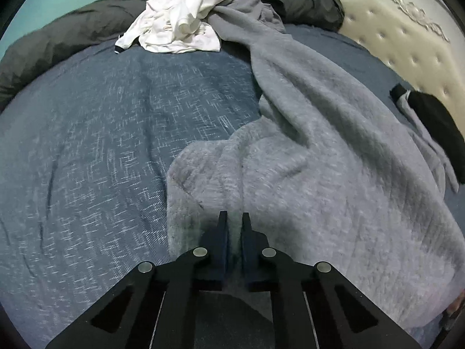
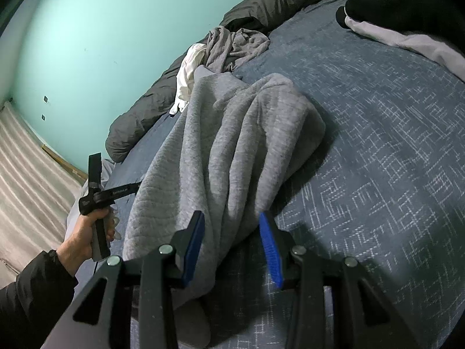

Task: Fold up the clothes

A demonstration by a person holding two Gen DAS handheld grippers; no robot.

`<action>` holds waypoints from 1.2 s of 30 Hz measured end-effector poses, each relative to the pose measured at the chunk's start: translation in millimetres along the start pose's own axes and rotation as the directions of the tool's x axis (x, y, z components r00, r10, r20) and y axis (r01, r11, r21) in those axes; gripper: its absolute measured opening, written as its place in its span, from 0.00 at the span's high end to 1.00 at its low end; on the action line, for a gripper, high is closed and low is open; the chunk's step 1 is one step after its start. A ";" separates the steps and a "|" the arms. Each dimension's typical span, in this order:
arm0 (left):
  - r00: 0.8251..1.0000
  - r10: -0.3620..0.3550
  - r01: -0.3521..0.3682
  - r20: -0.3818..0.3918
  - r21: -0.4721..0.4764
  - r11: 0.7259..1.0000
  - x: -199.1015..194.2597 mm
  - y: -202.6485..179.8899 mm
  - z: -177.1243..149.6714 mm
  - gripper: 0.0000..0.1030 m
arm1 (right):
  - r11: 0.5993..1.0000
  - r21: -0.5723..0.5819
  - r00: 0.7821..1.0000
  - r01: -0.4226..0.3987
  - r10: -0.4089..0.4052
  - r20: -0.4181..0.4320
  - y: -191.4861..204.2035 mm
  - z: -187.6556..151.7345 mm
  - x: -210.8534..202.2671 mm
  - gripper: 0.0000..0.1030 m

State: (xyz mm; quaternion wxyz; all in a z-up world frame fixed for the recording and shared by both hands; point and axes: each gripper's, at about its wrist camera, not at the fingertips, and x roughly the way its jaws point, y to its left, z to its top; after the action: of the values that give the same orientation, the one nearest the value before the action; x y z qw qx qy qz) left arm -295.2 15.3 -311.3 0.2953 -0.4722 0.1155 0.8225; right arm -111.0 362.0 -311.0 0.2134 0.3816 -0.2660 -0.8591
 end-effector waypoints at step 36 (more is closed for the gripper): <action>0.999 -0.025 0.027 0.038 -0.060 0.998 -187.5 9.2 -133.7 1.00 | 0.990 -0.137 0.960 0.032 -0.069 -0.270 68.4 -19.3 -29.3 0.47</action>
State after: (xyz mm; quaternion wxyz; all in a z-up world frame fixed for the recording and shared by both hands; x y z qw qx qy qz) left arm -134.7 -125.4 -224.2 0.2935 -0.4671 0.0790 0.8303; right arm -66.8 320.5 -263.7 0.2506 0.4885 -0.1672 -0.8189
